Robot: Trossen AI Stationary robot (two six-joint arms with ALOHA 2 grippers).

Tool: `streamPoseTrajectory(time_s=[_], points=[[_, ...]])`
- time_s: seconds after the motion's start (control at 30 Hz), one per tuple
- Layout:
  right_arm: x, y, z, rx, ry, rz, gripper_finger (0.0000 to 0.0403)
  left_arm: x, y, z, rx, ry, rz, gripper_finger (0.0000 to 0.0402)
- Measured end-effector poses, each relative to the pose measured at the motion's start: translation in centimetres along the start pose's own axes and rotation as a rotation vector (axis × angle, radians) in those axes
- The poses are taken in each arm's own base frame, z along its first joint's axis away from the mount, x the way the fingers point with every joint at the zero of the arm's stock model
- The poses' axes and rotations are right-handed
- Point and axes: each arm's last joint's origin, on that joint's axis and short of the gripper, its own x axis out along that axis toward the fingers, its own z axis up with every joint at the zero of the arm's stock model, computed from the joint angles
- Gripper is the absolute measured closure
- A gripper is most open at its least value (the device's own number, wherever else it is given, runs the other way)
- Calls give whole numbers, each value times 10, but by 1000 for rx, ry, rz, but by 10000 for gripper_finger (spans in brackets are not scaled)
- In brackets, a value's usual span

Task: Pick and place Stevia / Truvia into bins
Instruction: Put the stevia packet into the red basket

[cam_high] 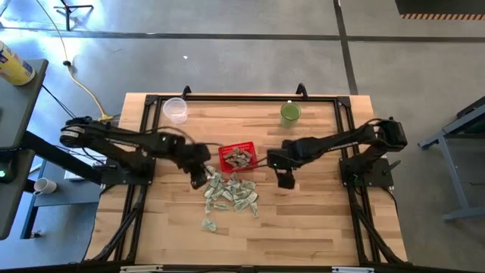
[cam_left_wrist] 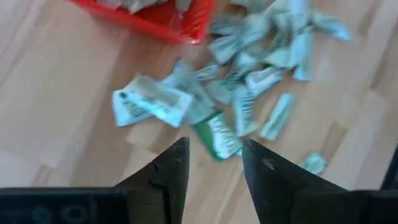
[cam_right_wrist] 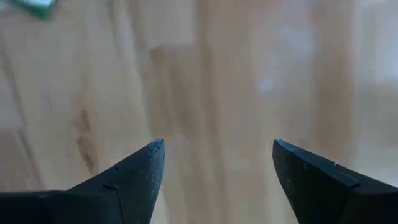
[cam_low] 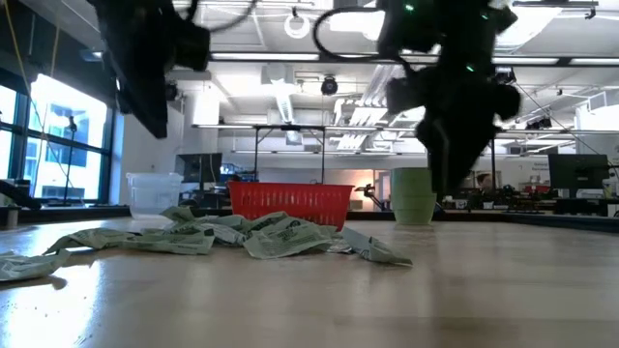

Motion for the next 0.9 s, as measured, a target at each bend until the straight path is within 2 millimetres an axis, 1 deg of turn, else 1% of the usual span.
streamPoseTrajectory(time_s=[0.03, 0.13, 0.2, 0.3, 0.43, 0.57, 0.67, 0.8, 0.9], points=[[3, 5, -5, -7, -29, 38, 115, -2, -6, -3, -4, -28, -2, 225], [8, 28, -10, -70, -154, 154, 115, -7, -21, -15, -39, -79, 14, 232], [10, 42, -11, -113, -202, 178, 115, -8, -28, -22, -65, -95, 23, 234], [13, 58, -9, -122, -240, 149, 115, -8, -31, -31, -85, -82, 61, 236], [20, 74, -6, -10, -249, 113, 115, -2, -21, -43, -48, -14, 144, 236], [23, 93, 5, 216, -278, 113, 115, 1, -9, -55, 55, 78, 205, 236], [26, 112, 16, 376, -280, 143, 115, 1, -1, -63, 110, 108, 205, 236], [32, 141, 28, 448, -255, 159, 115, 1, 8, -70, 159, 96, 219, 236], [38, 158, 32, 504, -220, 118, 115, 0, 13, -73, 203, 57, 234, 236]])
